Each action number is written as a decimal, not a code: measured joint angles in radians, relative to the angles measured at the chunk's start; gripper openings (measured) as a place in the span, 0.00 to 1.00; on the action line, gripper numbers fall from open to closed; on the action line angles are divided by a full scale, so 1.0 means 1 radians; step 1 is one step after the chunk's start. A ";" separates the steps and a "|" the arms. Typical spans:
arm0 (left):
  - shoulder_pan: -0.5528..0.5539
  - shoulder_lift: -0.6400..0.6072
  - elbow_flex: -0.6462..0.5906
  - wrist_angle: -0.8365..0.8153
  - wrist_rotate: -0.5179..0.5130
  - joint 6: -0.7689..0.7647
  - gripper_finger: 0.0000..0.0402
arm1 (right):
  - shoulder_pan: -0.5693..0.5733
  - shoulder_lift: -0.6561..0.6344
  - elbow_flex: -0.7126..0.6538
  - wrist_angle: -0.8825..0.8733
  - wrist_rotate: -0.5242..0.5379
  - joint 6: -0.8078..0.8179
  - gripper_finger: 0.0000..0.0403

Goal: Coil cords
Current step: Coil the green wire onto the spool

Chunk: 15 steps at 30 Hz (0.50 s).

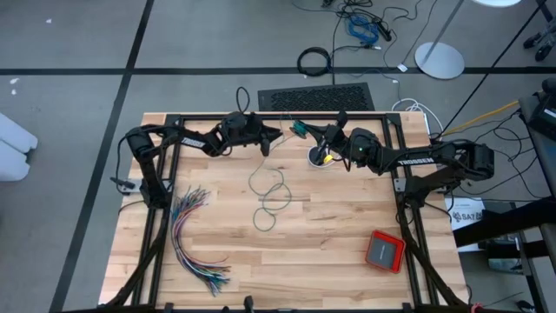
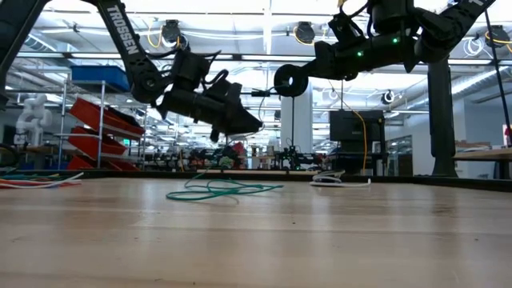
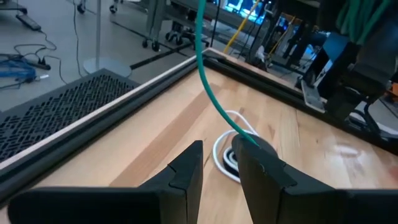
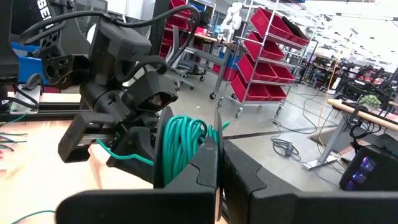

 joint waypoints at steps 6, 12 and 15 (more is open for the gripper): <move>0.005 0.000 0.003 -0.023 0.051 -0.006 0.26 | 0.000 0.000 0.000 0.000 0.000 0.000 0.00; 0.028 0.000 0.003 -0.086 0.088 -0.008 0.26 | 0.000 0.000 0.000 0.000 0.000 0.000 0.00; 0.038 0.000 0.003 -0.097 0.114 -0.008 0.26 | 0.000 0.000 0.000 -0.001 0.000 0.000 0.00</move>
